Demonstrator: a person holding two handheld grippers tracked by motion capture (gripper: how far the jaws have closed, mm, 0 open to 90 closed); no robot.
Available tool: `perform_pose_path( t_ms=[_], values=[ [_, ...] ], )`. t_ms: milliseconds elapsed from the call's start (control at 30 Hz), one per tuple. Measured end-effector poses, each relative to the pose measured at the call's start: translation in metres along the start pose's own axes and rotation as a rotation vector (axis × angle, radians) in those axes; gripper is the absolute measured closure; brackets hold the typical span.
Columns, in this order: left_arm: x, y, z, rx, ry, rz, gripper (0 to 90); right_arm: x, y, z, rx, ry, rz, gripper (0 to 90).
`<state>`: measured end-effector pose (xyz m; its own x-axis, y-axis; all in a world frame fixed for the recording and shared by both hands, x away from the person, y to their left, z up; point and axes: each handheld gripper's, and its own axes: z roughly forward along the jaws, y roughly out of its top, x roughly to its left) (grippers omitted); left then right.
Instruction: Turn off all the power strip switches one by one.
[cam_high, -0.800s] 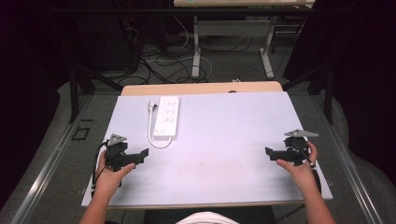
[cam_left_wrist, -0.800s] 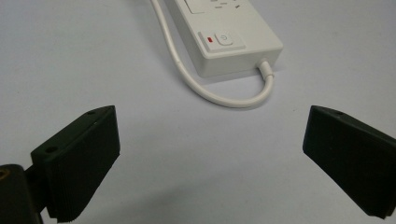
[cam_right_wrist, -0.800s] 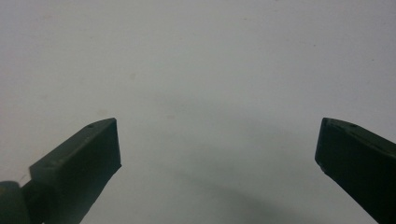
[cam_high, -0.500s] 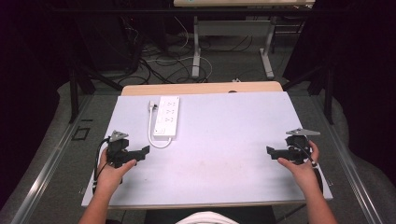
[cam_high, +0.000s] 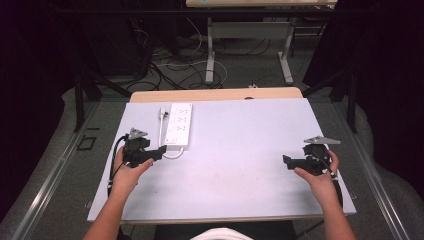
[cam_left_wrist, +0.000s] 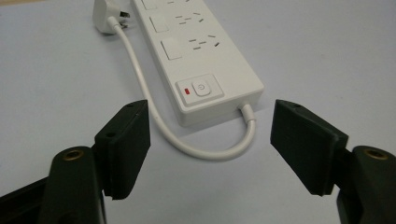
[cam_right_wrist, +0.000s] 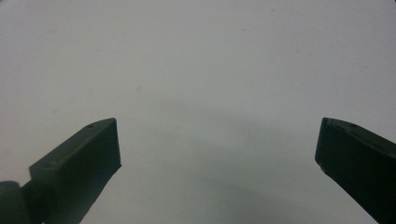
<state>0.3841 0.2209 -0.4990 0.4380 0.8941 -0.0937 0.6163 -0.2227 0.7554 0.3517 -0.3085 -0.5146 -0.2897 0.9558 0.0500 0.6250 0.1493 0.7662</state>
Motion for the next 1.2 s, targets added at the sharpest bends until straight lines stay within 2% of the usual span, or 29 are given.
perform_pose_path(
  t_ms=[67,100,200,367,500,633,800,867,933,1067,1200],
  values=[
    [0.0,0.004,0.003,-0.009,0.007,-0.002,31.0,0.001,-0.002,0.001,-0.002,-0.003,-0.015,0.0],
    [0.0,0.005,0.005,-0.017,-0.001,-0.016,32.3,0.002,-0.003,0.001,0.002,-0.002,-0.013,0.0],
    [0.001,0.014,0.011,-0.015,-0.005,-0.016,33.9,0.004,-0.005,0.002,-0.002,-0.004,-0.023,0.0],
    [0.003,0.023,0.015,0.013,0.008,-0.027,36.1,0.005,-0.007,0.002,-0.009,0.003,-0.022,0.0],
    [0.007,0.032,0.019,0.032,-0.011,-0.082,41.8,0.007,-0.01,0.001,-0.02,0.004,-0.026,0.1],
    [0.009,0.038,0.022,0.011,-0.04,-0.13,43.6,0.008,-0.013,0.002,-0.018,0.011,-0.024,0.4],
    [0.011,0.044,0.028,0.038,-0.047,-0.152,44.1,0.008,-0.014,0.003,-0.014,0.007,-0.03,0.5],
    [0.012,0.047,0.033,0.052,-0.04,-0.161,47.3,0.007,-0.015,0.003,-0.016,0.012,-0.021,0.4],
    [0.013,0.05,0.039,0.074,-0.027,-0.139,52.7,0.006,-0.015,0.003,-0.016,0.013,-0.023,0.4],
    [0.014,0.05,0.045,0.078,-0.04,-0.144,64.1,0.006,-0.016,0.004,-0.011,0.01,-0.012,0.5],
    [0.013,0.049,0.054,0.097,-0.025,-0.144,74.8,0.004,-0.017,0.005,-0.008,0.014,-0.01,0.6]
  ],
)
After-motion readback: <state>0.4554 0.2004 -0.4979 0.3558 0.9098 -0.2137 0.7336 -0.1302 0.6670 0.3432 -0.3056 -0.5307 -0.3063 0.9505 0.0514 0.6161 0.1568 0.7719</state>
